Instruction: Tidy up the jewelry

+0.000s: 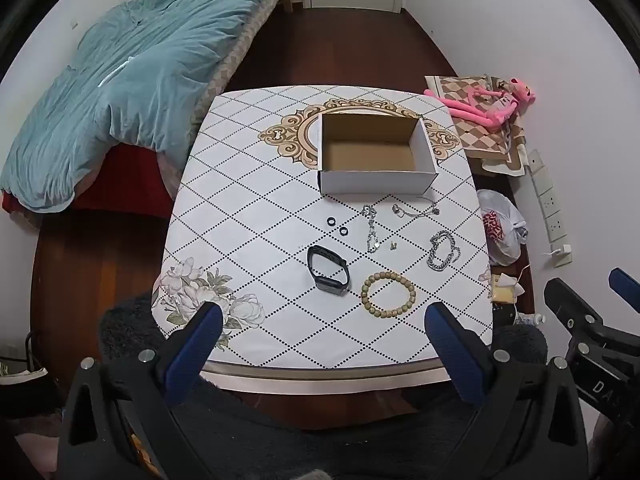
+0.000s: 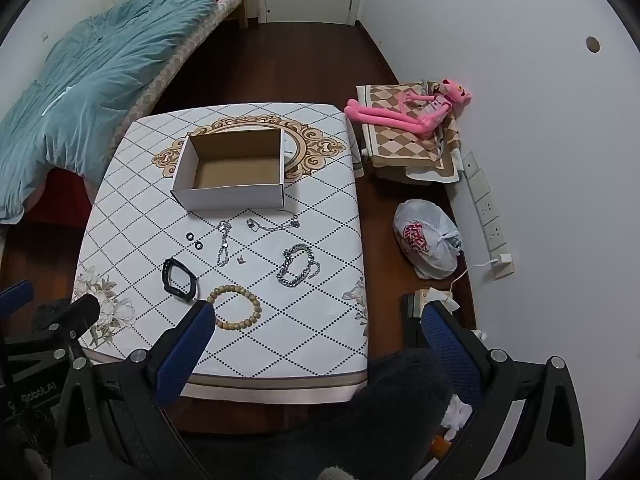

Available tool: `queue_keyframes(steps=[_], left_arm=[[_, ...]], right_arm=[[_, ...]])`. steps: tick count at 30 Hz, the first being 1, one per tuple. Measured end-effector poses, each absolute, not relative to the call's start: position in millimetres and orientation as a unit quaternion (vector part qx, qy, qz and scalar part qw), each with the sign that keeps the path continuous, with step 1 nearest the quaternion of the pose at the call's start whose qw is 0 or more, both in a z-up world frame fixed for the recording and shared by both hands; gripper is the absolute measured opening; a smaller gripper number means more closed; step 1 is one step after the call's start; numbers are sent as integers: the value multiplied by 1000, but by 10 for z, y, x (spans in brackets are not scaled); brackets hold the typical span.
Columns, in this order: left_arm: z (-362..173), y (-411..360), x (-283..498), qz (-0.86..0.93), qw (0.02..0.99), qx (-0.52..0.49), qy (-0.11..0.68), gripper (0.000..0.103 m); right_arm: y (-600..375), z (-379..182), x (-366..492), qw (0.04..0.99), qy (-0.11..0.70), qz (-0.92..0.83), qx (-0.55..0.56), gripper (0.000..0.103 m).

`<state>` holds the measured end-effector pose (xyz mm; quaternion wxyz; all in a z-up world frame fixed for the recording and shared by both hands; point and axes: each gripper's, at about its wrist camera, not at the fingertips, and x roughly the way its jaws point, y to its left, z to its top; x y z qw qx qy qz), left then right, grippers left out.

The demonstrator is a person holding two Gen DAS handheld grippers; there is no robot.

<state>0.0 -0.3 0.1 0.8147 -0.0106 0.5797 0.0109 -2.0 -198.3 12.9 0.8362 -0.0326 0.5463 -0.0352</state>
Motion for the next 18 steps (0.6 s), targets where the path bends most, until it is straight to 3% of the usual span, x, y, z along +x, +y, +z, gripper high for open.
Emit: queue_keyframes(steps=[18], left_arm=[[119,-7,8,13,822,-2,569,103]], right_arm=[[-2000,132,-31,835,548,-33,-31,103]])
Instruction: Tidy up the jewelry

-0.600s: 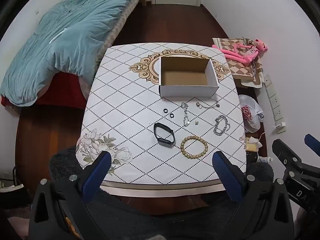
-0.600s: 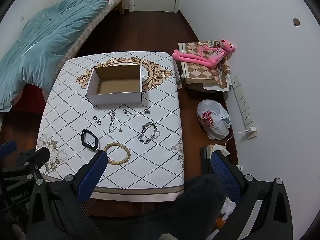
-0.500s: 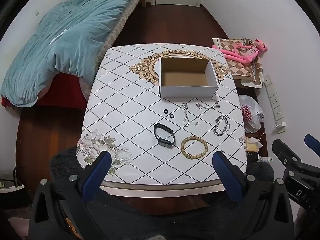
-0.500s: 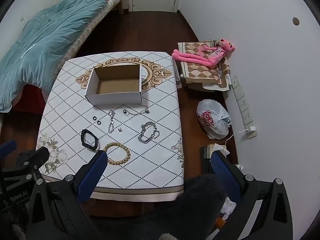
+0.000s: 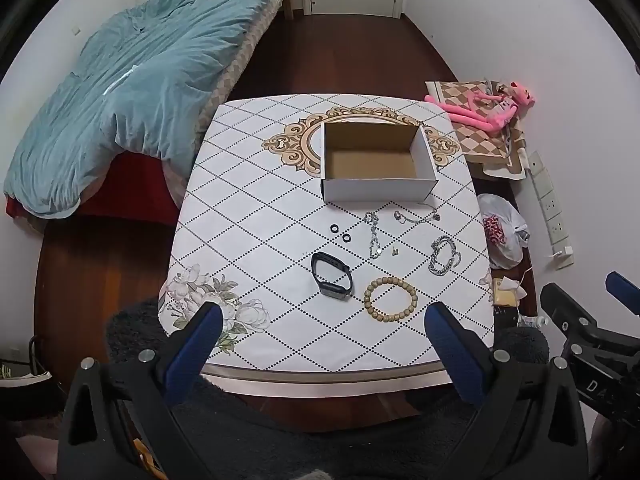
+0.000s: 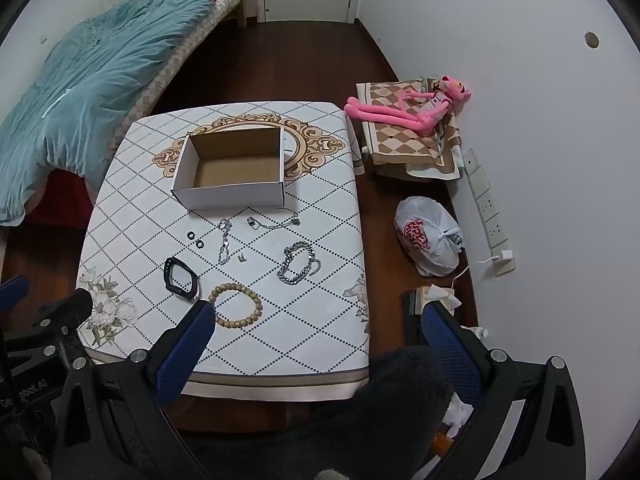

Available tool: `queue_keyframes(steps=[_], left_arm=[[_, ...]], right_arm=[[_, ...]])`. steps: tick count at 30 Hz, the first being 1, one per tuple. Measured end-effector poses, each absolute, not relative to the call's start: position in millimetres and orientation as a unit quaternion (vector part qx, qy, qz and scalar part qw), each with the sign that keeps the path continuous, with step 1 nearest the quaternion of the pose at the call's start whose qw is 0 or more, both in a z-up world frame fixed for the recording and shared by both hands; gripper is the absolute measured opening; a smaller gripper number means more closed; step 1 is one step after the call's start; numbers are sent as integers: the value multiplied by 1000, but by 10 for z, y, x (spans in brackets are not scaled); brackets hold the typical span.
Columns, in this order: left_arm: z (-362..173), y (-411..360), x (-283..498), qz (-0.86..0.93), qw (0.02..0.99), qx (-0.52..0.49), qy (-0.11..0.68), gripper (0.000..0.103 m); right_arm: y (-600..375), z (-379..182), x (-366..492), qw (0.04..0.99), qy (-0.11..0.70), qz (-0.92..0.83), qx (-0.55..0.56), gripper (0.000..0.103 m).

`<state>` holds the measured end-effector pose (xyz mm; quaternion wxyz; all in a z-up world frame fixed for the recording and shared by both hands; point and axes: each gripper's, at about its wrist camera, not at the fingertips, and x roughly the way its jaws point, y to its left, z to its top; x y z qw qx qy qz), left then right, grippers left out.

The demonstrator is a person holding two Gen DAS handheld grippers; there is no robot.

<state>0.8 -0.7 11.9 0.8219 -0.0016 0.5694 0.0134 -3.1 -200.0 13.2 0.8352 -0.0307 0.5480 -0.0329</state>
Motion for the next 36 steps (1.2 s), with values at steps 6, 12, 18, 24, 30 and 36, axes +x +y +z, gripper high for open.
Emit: queue_keyframes(steps=[6,12,18,24,30,36], left_arm=[[176,7,39,13,824,0,566,103],[171,-5,-21,14,826,1,564,103],[166,-9,-27,14,826,-1,564,103],[187,-18,-36,14,826,-1,563,103],[185,-10,-38,14,827,-1,562,103],[213,-15,-49,13,829,-3,559,103]], right_arm=[[-1993,149,-30,836,548,-32,-30,103],[-1941,136,-48,837,546,-33,-32,103],[-1986,165,-32,836,547,-32,-30,103],[-1983,176,-44,836,547,-32,-30,103],[-1995,185,-38,836,547,-31,-29,103],[-1986,192,-43,837,546,-31,-29,103]])
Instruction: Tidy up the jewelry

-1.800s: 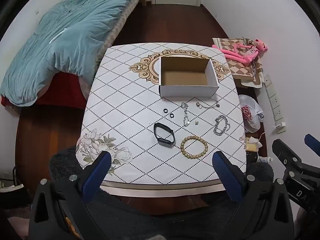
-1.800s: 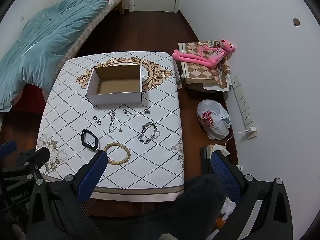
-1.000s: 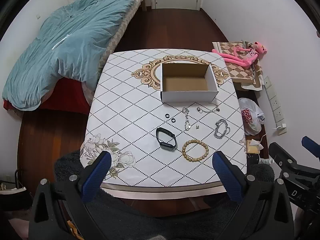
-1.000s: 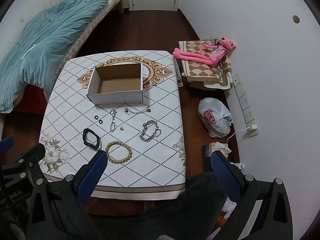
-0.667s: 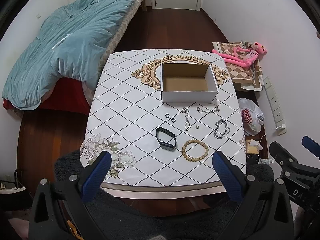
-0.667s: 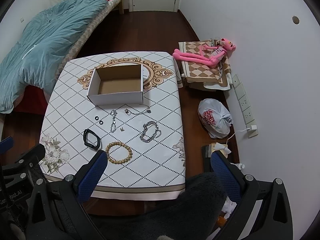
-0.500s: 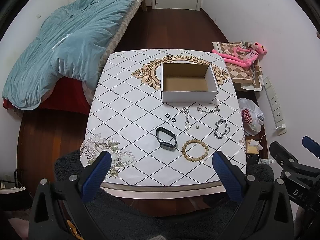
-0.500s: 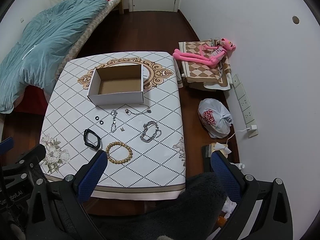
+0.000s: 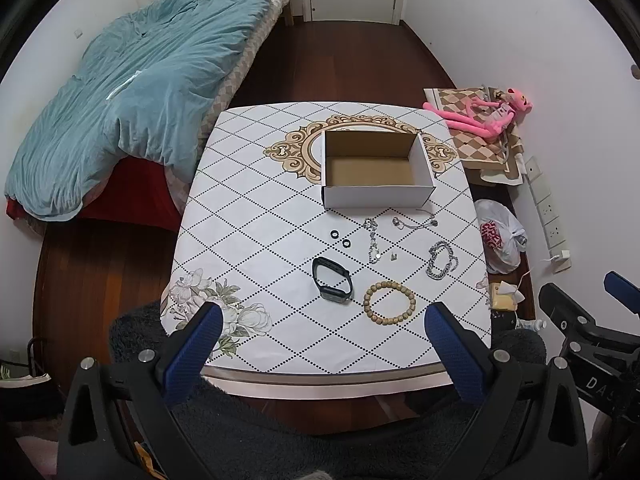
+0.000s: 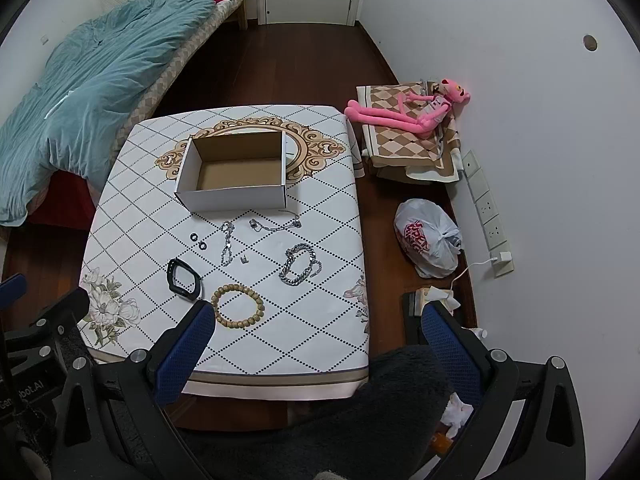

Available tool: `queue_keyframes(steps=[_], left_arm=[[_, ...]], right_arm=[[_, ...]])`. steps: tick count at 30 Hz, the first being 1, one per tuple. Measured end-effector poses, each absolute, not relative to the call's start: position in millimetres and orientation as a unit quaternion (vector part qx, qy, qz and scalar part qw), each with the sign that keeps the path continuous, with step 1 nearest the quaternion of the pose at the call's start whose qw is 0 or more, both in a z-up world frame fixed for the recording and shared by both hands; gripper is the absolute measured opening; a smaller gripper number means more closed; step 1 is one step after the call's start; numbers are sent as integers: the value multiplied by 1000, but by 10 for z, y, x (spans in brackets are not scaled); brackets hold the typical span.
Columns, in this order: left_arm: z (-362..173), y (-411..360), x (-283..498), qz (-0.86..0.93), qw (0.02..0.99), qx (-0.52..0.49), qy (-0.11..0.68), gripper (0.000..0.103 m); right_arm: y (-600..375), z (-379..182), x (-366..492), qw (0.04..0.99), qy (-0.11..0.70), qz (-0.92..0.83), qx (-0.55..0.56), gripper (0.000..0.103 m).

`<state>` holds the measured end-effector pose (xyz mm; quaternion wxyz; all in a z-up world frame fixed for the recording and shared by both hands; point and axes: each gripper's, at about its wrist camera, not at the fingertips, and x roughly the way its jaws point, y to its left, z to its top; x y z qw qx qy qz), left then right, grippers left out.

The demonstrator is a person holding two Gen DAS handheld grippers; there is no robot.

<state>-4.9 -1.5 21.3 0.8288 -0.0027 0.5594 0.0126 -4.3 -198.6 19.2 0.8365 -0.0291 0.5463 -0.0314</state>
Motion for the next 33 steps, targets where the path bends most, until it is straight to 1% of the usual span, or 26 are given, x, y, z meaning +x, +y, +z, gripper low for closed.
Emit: queue_keyframes(steps=[33], left_arm=[[254,1,-71,11,832,-7,555,103]], right_arm=[[-2062,354,-39,840,541,-31,-30,103]])
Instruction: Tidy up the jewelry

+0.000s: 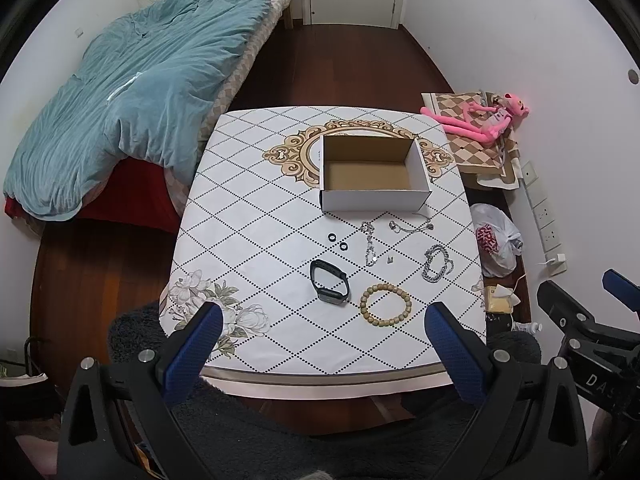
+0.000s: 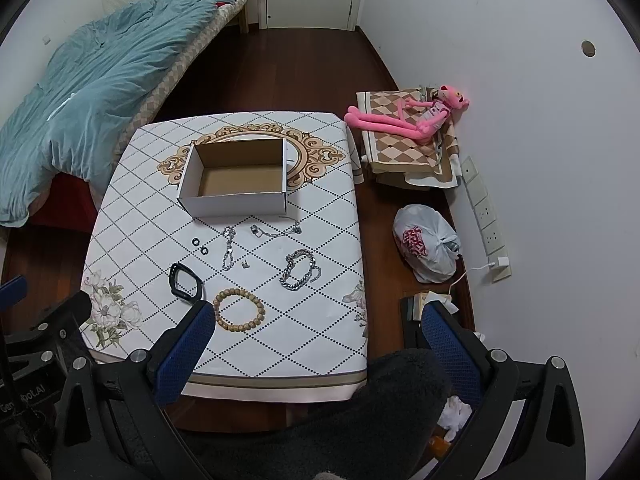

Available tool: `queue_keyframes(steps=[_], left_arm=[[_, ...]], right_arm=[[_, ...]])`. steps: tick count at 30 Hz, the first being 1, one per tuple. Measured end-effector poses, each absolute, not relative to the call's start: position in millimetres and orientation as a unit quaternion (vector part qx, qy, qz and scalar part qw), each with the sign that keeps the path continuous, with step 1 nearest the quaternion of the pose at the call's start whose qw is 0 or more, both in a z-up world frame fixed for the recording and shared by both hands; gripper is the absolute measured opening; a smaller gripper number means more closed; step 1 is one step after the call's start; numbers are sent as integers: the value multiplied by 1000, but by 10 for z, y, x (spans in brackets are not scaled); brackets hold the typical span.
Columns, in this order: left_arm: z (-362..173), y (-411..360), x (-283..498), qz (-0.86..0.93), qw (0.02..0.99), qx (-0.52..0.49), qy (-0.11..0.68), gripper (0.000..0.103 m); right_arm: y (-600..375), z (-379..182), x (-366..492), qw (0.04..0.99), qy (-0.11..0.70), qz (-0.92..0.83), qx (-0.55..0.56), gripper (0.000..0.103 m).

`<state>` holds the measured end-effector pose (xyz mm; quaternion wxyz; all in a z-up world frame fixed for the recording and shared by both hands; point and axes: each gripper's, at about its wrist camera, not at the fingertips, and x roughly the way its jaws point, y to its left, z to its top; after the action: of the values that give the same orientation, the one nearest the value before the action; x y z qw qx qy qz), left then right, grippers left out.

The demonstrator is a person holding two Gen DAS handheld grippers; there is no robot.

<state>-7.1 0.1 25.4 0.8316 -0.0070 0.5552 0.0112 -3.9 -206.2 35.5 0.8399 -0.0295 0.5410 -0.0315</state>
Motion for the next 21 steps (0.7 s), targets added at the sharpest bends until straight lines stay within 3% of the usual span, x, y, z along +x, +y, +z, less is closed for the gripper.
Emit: queue_keyframes(steps=[12,21], left_arm=[[240,-46,-33,3,835,-9,550,103],[-434,189,353,52,820,25,569,103]], right_arm=[[-2095,357,-9,843,536,-41,-26,103],[-2093,-520,322,807,589,-48,-12,103]])
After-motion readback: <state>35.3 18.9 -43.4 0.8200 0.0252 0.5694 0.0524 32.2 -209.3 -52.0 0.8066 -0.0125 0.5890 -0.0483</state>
